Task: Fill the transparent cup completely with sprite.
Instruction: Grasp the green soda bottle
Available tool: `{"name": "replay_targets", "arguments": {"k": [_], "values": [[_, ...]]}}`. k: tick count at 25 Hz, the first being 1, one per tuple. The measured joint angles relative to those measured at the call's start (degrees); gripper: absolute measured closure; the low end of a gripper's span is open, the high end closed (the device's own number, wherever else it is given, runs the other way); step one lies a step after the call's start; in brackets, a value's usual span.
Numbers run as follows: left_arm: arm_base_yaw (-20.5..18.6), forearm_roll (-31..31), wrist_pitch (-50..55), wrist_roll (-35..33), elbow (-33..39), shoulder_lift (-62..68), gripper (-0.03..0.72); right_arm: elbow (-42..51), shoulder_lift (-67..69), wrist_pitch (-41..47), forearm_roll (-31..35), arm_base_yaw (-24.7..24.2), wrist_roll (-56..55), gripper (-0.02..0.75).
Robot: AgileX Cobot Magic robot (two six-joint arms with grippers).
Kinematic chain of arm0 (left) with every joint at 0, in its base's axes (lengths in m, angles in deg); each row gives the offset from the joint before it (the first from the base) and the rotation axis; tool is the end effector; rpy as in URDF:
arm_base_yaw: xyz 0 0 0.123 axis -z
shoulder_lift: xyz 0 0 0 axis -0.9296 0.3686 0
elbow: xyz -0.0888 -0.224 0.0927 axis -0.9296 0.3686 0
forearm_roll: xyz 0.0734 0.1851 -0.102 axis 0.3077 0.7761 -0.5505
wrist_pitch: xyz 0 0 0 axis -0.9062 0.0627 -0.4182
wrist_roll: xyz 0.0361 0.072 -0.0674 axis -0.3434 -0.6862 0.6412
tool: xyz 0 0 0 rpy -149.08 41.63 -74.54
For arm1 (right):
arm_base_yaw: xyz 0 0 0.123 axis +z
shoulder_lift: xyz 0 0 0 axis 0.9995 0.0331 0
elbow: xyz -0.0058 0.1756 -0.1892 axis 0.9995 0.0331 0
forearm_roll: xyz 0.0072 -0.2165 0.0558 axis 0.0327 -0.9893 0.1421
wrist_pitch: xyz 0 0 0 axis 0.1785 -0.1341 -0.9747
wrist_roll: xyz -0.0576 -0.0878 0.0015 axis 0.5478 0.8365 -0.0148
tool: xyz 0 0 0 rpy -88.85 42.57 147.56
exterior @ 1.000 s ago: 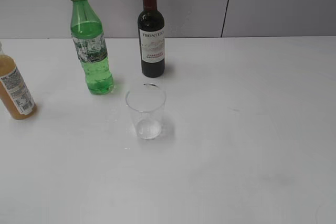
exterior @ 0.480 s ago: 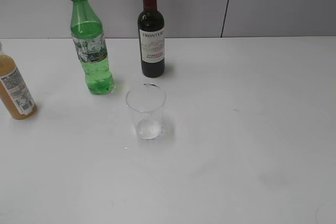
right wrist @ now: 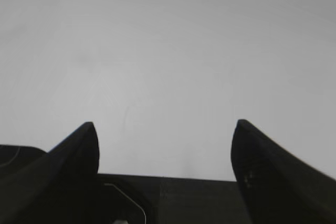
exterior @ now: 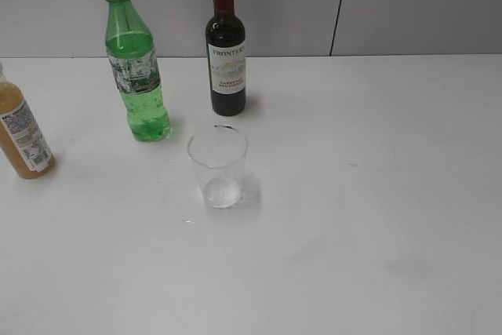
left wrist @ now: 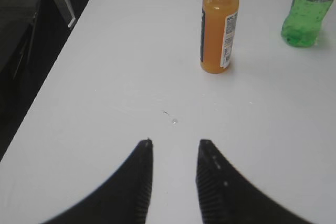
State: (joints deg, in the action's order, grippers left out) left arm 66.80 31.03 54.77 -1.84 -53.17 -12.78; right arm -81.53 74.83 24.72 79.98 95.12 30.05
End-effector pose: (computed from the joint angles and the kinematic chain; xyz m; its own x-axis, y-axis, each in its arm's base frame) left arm 0.0098 0.0018 0.2481 -0.4987 0.0783 -0.8633 0.0054 0.9962 0.0872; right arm 0.0531 0.0066 0.2487 -0.7082 -0.0932 -0.6998 -0.1264 0.9920 -0.0043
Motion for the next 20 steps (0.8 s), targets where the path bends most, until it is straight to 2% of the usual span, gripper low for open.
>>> {"name": "replay_targets", "arguments": {"k": [15,20], "values": [[0.00,0.00,0.00,0.00,0.00,0.00,0.456,0.12,-18.03,-0.52,0.00,0.00,0.00,0.146],[0.00,0.00,0.00,0.00,0.00,0.00,0.456,0.12,-19.36,-0.52,0.00,0.00,0.05,0.147]]}}
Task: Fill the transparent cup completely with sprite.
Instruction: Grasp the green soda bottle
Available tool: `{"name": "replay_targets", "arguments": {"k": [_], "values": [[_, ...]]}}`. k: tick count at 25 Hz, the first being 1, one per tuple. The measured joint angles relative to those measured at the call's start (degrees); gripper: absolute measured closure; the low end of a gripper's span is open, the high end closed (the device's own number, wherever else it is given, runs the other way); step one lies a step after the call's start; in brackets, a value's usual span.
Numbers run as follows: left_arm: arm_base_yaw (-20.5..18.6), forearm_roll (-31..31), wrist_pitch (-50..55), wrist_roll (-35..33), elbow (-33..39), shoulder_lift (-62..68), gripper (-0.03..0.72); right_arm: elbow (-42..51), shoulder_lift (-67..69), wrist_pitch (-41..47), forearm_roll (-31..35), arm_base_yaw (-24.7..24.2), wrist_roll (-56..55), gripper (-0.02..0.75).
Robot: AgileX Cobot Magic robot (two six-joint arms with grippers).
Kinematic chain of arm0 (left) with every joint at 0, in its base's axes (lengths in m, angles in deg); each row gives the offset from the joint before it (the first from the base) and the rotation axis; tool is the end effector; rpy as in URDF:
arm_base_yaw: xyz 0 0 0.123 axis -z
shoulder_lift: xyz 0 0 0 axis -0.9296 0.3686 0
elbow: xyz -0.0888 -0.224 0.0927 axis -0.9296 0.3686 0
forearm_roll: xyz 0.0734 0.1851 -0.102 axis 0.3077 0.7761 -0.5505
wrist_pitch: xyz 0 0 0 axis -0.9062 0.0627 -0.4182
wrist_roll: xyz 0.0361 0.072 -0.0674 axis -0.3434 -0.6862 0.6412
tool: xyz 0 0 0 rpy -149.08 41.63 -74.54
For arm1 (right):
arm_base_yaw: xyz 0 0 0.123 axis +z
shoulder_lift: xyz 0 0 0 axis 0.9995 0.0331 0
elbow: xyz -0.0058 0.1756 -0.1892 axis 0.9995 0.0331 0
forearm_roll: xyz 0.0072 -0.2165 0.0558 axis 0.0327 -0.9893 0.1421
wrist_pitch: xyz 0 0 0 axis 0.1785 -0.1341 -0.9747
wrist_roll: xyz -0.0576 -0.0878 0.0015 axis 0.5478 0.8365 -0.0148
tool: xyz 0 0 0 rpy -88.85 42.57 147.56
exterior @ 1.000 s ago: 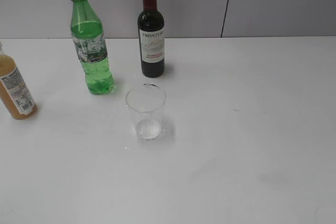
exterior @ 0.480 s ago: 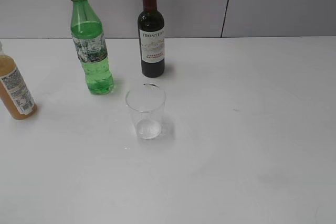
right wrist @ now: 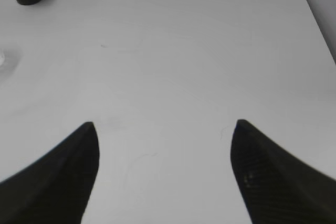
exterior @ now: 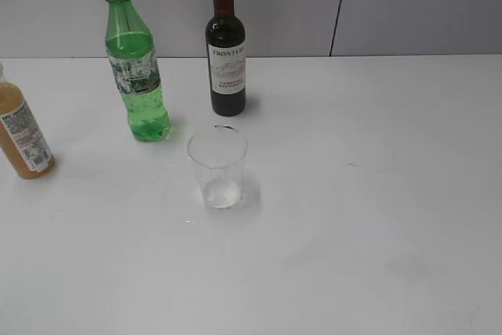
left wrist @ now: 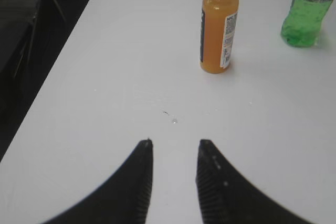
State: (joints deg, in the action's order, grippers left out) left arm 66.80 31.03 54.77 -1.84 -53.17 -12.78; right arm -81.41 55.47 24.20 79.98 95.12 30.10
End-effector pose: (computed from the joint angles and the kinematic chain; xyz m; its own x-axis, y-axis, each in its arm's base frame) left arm 0.0098 0.0018 0.2481 -0.4987 0.0783 -0.8633 0.0054 0.9962 0.0872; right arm 0.0093 0.0012 0.2596 -0.4315 -0.0601 -0.9001 -0.1251 0.9921 -0.0062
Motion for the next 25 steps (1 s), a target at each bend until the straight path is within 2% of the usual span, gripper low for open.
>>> {"name": "replay_targets", "arguments": {"k": [25], "values": [[0.00,0.00,0.00,0.00,0.00,0.00,0.456,0.00,0.00,0.00,0.00,0.00,0.00,0.147]]}}
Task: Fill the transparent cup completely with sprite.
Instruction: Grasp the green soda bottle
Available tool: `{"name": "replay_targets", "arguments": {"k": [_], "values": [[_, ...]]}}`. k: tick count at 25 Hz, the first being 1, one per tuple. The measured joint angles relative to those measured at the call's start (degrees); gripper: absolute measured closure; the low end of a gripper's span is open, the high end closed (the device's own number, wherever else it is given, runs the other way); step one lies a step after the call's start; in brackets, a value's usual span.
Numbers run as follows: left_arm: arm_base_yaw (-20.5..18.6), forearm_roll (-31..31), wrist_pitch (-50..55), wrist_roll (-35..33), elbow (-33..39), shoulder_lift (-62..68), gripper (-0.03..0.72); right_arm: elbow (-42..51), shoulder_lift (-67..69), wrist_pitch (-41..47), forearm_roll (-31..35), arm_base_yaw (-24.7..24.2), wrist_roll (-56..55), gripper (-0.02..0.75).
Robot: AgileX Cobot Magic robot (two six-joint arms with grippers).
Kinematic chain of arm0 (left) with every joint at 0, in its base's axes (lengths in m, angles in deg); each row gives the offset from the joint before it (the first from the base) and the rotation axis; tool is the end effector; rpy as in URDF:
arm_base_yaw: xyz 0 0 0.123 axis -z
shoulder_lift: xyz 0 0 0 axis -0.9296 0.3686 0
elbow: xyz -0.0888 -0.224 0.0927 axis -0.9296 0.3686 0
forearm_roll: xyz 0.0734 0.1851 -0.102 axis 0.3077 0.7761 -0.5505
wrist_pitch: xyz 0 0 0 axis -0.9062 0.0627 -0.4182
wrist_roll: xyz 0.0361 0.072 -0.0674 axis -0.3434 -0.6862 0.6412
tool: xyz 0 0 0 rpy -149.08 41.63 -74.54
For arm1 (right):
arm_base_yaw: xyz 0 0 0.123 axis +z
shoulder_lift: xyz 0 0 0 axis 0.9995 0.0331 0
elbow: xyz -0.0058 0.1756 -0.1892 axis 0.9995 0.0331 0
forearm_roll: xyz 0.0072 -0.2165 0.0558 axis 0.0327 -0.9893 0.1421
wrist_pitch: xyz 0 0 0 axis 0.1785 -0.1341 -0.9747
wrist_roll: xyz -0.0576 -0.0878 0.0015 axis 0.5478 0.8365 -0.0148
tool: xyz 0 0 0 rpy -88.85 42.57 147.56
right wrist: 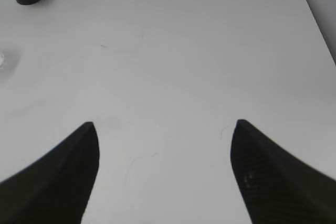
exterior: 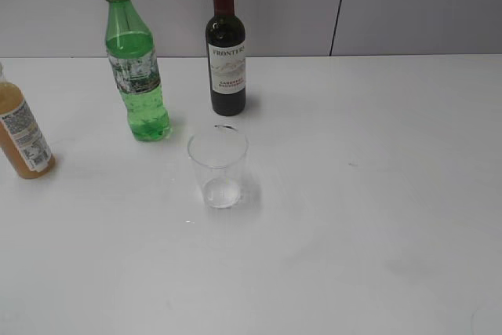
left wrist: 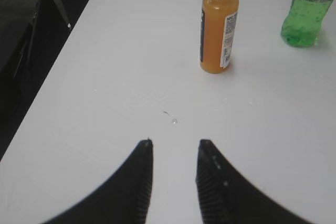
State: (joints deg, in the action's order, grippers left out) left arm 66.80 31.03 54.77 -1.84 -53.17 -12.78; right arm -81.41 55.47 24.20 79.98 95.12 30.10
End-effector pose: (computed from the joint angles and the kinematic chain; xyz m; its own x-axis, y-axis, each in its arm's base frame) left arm 0.0098 0.0018 0.2481 -0.4987 0.0783 -0.8633 0.0054 0.9962 0.0872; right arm 0.0093 0.0012 0.2596 -0.4315 -0.0601 -0.9001 -0.1251 0.9921 -0.0062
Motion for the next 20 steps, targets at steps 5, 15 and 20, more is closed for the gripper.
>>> {"name": "replay_targets", "arguments": {"k": [5,15,20], "values": [[0.00,0.00,0.00,0.00,0.00,0.00,0.456,0.00,0.00,0.00,0.00,0.00,0.00,0.147],[0.00,1.56,0.00,0.00,0.00,0.00,0.456,0.00,0.00,0.00,0.00,0.00,0.00,0.147],[0.00,1.61,0.00,0.00,0.00,0.00,0.456,0.00,0.00,0.00,0.00,0.00,0.00,0.147]]}}
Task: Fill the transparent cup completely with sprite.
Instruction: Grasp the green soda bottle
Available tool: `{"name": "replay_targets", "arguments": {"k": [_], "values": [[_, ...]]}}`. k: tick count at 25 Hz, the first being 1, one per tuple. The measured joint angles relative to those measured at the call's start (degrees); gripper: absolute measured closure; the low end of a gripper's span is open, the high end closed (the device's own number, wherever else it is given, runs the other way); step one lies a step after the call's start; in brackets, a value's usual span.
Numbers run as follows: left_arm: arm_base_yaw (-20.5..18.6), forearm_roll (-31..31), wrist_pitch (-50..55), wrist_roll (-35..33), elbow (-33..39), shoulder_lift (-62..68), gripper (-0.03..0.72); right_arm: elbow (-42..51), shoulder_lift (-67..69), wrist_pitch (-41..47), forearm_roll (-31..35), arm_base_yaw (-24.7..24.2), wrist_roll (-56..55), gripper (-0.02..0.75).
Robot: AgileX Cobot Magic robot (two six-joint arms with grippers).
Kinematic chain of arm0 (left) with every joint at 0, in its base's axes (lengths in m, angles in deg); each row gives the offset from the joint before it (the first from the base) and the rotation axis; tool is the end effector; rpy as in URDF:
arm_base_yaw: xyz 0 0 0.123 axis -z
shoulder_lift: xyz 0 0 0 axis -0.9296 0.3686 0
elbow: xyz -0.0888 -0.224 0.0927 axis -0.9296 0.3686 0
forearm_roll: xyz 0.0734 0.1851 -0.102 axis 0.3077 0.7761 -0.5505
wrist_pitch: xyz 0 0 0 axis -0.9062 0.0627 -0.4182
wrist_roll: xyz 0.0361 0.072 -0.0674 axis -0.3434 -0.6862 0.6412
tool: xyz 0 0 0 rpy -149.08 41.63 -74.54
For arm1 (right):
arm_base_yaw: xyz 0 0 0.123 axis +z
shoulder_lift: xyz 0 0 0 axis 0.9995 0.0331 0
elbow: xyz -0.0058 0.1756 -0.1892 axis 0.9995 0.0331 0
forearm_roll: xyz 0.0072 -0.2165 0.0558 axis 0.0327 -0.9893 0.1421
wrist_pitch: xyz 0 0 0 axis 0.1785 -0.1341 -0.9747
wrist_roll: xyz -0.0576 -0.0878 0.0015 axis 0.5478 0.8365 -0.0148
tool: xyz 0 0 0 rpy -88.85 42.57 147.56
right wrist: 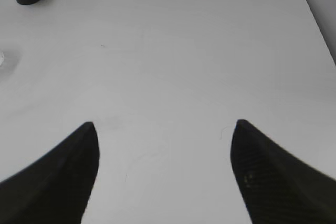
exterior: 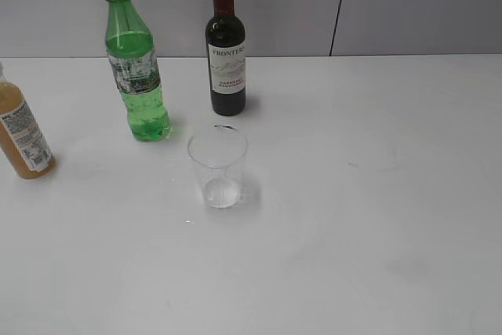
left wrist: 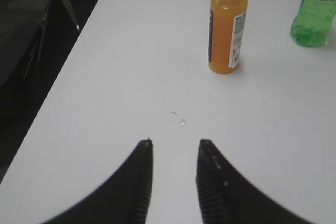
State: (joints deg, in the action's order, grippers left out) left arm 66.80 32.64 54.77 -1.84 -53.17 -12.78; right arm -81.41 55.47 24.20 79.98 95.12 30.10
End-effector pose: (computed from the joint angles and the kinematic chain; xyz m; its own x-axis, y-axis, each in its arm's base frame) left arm 0.0097 0.0044 0.2481 -0.5005 0.0912 -0.8609 -0.0096 0.9938 0.1108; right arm 0.0093 0.0012 0.2596 -0.4315 -0.0601 -0.9001 -0.1251 0.9921 -0.0062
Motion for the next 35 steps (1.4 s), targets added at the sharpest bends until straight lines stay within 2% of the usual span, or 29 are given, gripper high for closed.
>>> {"name": "replay_targets", "arguments": {"k": [5,6,9,10,12,19,26,35], "values": [[0.00,0.66,-0.05,0.00,0.00,0.00,0.429,0.00,0.00,0.00,0.00,0.00,0.00,0.148],[0.00,0.76,-0.11,0.00,0.00,0.00,0.384,0.00,0.00,0.00,0.00,0.00,0.00,0.148],[0.00,0.88,-0.11,0.00,0.00,0.00,0.139,0.00,0.00,0.00,0.00,0.00,0.00,0.148],[0.00,0.95,-0.11,0.00,0.00,0.00,0.097,0.00,0.00,0.00,0.00,0.00,0.00,0.148],[0.00,1.00,-0.16,0.00,0.00,0.00,0.064,0.00,0.00,0.00,0.00,0.00,0.00,0.148],[0.00,-0.05,-2.72,0.00,-0.62,-0.04,0.045,0.00,0.00,0.00,0.00,0.00,0.00,0.148],[0.00,-4.88,-21.47,-2.73,-1.15,3.90,0.053,0.00,0.00,0.00,0.00,0.00,0.00,0.148],[0.00,-5.92,-50.75,-4.18,-1.15,19.50,0.076,0.00,0.00,0.00,0.00,0.00,0.00,0.148]]}}
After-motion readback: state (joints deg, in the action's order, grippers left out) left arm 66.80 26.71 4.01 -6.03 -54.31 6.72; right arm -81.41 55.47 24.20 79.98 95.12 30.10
